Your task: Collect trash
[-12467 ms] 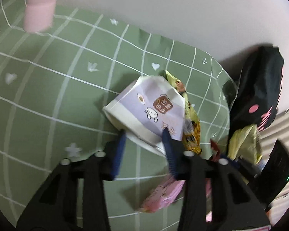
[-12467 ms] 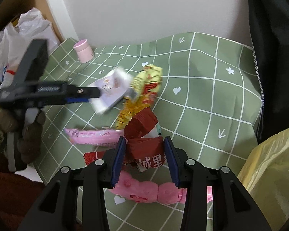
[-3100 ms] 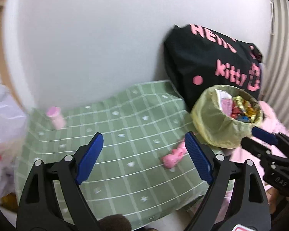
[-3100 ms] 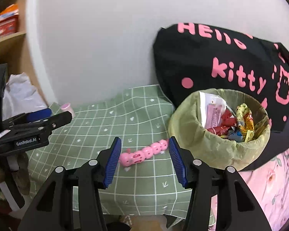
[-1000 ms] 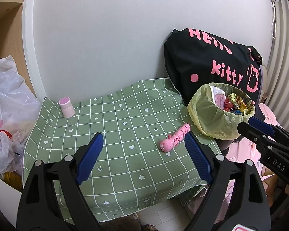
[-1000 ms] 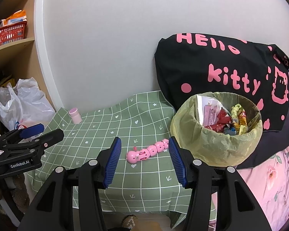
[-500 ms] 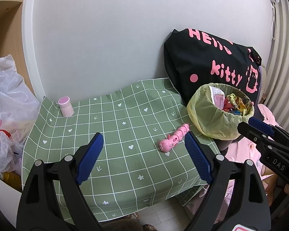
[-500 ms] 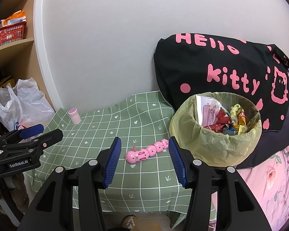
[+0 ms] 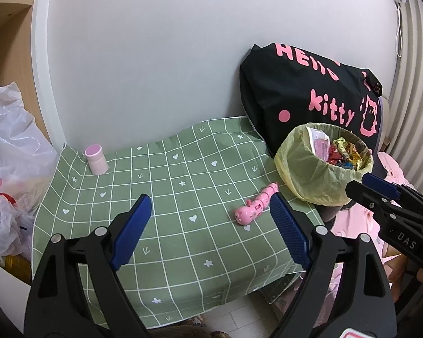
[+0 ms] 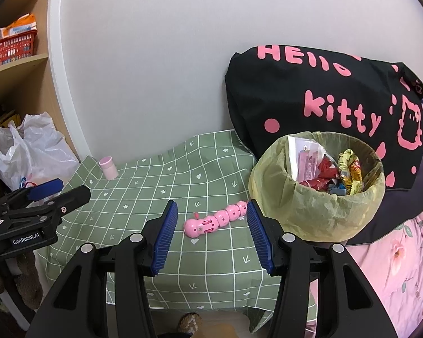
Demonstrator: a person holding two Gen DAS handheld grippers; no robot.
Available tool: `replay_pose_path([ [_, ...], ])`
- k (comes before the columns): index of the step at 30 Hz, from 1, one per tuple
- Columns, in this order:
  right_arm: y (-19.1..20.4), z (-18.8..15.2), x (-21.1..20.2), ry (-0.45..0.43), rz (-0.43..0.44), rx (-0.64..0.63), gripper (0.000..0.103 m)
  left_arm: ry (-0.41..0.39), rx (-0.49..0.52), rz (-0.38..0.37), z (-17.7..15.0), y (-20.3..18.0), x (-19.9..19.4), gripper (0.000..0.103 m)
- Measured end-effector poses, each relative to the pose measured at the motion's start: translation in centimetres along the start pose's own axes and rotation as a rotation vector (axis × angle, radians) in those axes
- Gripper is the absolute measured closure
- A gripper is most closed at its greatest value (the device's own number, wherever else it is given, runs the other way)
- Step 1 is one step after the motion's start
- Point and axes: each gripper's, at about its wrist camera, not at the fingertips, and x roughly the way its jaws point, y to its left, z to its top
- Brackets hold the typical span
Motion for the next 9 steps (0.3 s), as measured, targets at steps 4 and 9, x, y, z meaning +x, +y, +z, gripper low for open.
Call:
replay_pose_path([
  [4,0.7,0.1,4.1,0.058,0.05,-0.002,0.055,0.099,-0.068,0.021,-0.3,3.5,3.7,0.021],
  [9,5.5,-0.7,13.8,0.252,0.195,-0.106,0.055,0.259,-0.255,0.124,-1.6,13.4,11.1,0.021],
])
